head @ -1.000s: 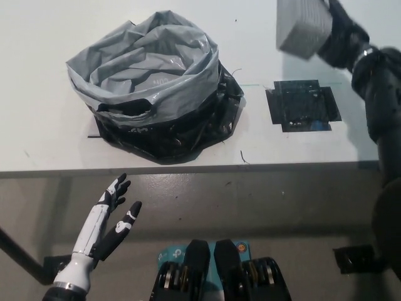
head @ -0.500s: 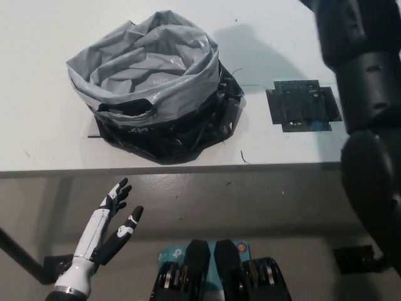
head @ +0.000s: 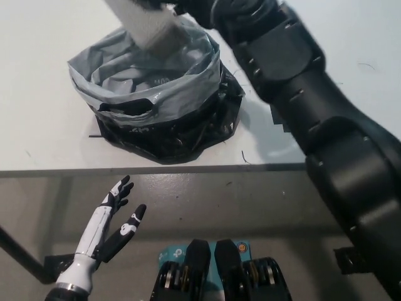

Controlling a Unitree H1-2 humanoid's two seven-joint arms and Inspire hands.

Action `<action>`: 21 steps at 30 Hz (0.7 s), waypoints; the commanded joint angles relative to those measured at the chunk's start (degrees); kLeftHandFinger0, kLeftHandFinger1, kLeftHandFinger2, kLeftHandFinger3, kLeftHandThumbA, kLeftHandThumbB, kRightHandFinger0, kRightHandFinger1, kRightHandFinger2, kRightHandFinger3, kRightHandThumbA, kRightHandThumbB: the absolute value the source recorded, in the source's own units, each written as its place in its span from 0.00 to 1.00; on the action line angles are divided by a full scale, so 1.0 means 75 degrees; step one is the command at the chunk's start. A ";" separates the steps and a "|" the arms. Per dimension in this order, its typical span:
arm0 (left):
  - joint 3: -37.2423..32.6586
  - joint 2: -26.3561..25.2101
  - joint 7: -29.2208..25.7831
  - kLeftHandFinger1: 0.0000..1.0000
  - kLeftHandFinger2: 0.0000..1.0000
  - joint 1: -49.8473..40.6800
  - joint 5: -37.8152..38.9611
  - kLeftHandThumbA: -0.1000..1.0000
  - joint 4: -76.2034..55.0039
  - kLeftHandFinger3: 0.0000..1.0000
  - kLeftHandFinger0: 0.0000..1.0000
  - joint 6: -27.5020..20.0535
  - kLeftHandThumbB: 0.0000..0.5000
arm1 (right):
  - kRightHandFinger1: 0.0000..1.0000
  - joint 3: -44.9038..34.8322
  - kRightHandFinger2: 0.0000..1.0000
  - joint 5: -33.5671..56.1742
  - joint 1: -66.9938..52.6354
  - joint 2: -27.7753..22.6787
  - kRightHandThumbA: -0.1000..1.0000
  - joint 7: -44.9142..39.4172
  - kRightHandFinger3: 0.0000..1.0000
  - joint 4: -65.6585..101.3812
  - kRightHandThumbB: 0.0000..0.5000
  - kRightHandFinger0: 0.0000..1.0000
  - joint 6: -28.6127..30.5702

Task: Use the right hand to pick up a small rectangular container and put it into a plastic bag and lift the bag

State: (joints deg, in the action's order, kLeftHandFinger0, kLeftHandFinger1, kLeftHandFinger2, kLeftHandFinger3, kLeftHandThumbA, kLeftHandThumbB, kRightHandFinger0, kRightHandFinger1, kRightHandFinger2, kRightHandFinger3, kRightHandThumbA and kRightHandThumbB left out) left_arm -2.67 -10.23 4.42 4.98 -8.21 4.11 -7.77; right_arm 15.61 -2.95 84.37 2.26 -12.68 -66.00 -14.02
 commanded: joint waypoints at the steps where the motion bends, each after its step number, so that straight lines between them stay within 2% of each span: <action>1: -0.0073 -0.0178 0.0145 1.00 1.00 0.0202 -0.0071 0.75 -0.0240 1.00 1.00 -0.0046 0.34 | 0.40 0.1579 0.72 -0.2154 0.0559 0.0144 0.00 0.1689 0.69 -0.0498 0.41 0.00 0.2580; 4: -0.0096 -0.0205 0.0165 1.00 1.00 0.0242 -0.0114 0.76 -0.0253 1.00 1.00 -0.0027 0.34 | 0.34 0.2169 0.71 -0.2581 0.0576 0.0113 0.00 0.2049 0.71 -0.0725 0.40 0.00 0.2758; 5: -0.0101 -0.0212 0.0186 1.00 1.00 0.0280 -0.0099 0.76 -0.0229 1.00 1.00 -0.0023 0.35 | 0.32 0.2476 0.74 -0.2824 0.0580 0.0095 0.00 0.2270 0.79 -0.0788 0.41 0.00 0.2791; 6: -0.0105 -0.0219 0.0200 1.00 1.00 0.0292 -0.0091 0.77 -0.0224 1.00 1.00 -0.0021 0.36 | 0.32 0.2633 0.76 -0.2940 0.0579 0.0086 0.00 0.2380 0.81 -0.0810 0.43 0.00 0.2825; 8: -0.0114 -0.0232 0.0219 1.00 1.00 0.0305 -0.0104 0.78 -0.0255 1.00 1.00 0.0039 0.37 | 0.32 0.2895 0.77 -0.3072 0.0577 0.0081 0.00 0.2583 0.80 -0.0867 0.43 0.00 0.2912; 10: -0.0125 -0.0230 0.0233 1.00 1.00 0.0326 -0.0084 0.77 -0.0248 1.00 1.00 0.0026 0.35 | 0.29 0.3149 0.72 -0.3191 0.0561 0.0076 0.00 0.2889 0.72 -0.0915 0.45 0.00 0.3061; 11: -0.0126 -0.0231 0.0237 1.00 1.00 0.0332 -0.0074 0.77 -0.0236 1.00 1.00 0.0006 0.35 | 0.29 0.3204 0.72 -0.3226 0.0556 0.0076 0.00 0.2967 0.72 -0.0928 0.45 0.00 0.3103; 12: -0.0128 -0.0230 0.0249 1.00 1.00 0.0335 -0.0056 0.77 -0.0229 1.00 1.00 -0.0018 0.35 | 0.25 0.3373 0.68 -0.3369 0.0531 0.0081 0.00 0.3194 0.65 -0.0947 0.48 0.00 0.3177; 13: -0.0127 -0.0229 0.0255 1.00 1.00 0.0338 -0.0055 0.77 -0.0234 1.00 1.00 -0.0005 0.35 | 0.24 0.3481 0.66 -0.3456 0.0524 0.0085 0.00 0.3319 0.62 -0.0968 0.48 0.00 0.3210; 15: -0.0125 -0.0235 0.0278 1.00 1.00 0.0332 -0.0033 0.77 -0.0237 1.00 1.00 -0.0008 0.33 | 0.26 0.3669 0.66 -0.3601 0.0506 0.0098 0.00 0.3488 0.60 -0.1002 0.53 0.00 0.3214; 16: -0.0121 -0.0239 0.0295 1.00 1.00 0.0334 -0.0012 0.77 -0.0247 1.00 1.00 -0.0013 0.33 | 0.37 0.3887 0.75 -0.3783 0.0509 0.0101 0.00 0.3550 0.66 -0.1048 0.50 0.09 0.3146; 17: -0.0120 -0.0242 0.0309 1.00 1.00 0.0343 0.0003 0.76 -0.0241 1.00 1.00 -0.0029 0.34 | 0.80 0.4072 1.00 -0.3892 0.0538 0.0109 0.12 0.3338 1.00 -0.1104 0.53 0.44 0.3012; 18: -0.0120 -0.0242 0.0313 1.00 1.00 0.0349 0.0005 0.76 -0.0236 1.00 1.00 -0.0035 0.34 | 0.83 0.4117 1.00 -0.3896 0.0552 0.0112 0.16 0.3246 1.00 -0.1127 0.55 0.52 0.2973; 19: -0.0120 -0.0246 0.0316 1.00 1.00 0.0357 -0.0006 0.77 -0.0234 1.00 1.00 -0.0025 0.35 | 1.00 0.4107 1.00 -0.3822 0.0564 0.0122 0.23 0.3033 1.00 -0.1158 0.57 0.85 0.2928; 20: -0.0120 -0.0253 0.0318 1.00 1.00 0.0364 -0.0019 0.77 -0.0236 1.00 1.00 -0.0005 0.35 | 1.00 0.4066 1.00 -0.3730 0.0566 0.0128 0.26 0.2866 1.00 -0.1175 0.60 1.00 0.2909; 21: -0.0119 -0.0255 0.0331 1.00 1.00 0.0366 -0.0012 0.77 -0.0268 1.00 1.00 0.0044 0.36 | 1.00 0.4064 1.00 -0.3712 0.0555 0.0131 0.39 0.2783 1.00 -0.1180 0.75 1.00 0.2855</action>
State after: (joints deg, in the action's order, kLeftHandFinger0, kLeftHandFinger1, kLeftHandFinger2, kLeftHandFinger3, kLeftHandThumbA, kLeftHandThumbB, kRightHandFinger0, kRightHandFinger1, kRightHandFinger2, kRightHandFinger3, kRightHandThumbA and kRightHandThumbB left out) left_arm -3.33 -10.67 5.67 6.01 -8.24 4.10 -7.60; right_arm 44.53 -24.46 82.78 3.02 3.62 -74.69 2.15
